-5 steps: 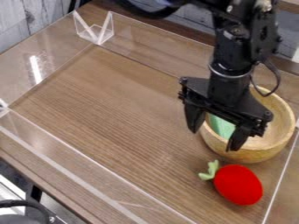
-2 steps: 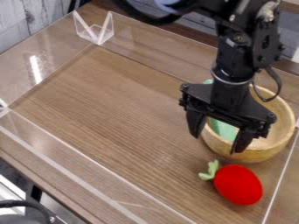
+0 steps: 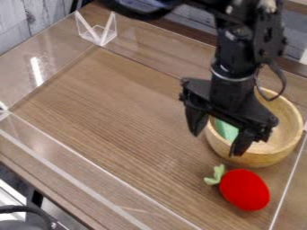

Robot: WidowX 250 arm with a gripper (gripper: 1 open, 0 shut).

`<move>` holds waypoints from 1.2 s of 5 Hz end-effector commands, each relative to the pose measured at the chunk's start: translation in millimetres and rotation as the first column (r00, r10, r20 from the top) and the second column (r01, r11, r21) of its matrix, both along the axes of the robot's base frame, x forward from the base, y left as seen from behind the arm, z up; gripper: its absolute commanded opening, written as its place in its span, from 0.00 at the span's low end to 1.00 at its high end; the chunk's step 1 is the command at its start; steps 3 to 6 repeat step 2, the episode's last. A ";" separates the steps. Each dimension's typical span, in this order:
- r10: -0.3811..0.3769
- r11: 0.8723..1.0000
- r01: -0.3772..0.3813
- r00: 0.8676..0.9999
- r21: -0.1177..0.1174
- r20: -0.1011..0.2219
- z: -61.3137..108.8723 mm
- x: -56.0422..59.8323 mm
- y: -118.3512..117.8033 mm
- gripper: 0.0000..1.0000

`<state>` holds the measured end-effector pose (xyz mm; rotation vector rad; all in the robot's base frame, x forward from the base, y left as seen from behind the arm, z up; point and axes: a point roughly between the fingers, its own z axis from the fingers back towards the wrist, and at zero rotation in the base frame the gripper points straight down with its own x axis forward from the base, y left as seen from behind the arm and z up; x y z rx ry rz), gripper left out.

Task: Move the red object to the right side of the table

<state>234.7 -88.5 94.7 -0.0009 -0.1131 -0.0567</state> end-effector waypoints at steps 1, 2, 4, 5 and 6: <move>0.018 1.000 -0.018 0.999 -0.011 0.035 16.6 -0.8 2.2 1.00; 0.050 0.999 -0.050 0.998 -0.011 0.030 21.4 -4.3 3.8 1.00; 0.050 0.999 -0.050 0.998 -0.011 0.030 21.4 -4.3 3.8 1.00; 0.050 0.999 -0.050 0.998 -0.011 0.030 21.4 -4.3 3.8 1.00; 0.050 0.999 -0.050 0.998 -0.011 0.030 21.4 -4.3 3.8 1.00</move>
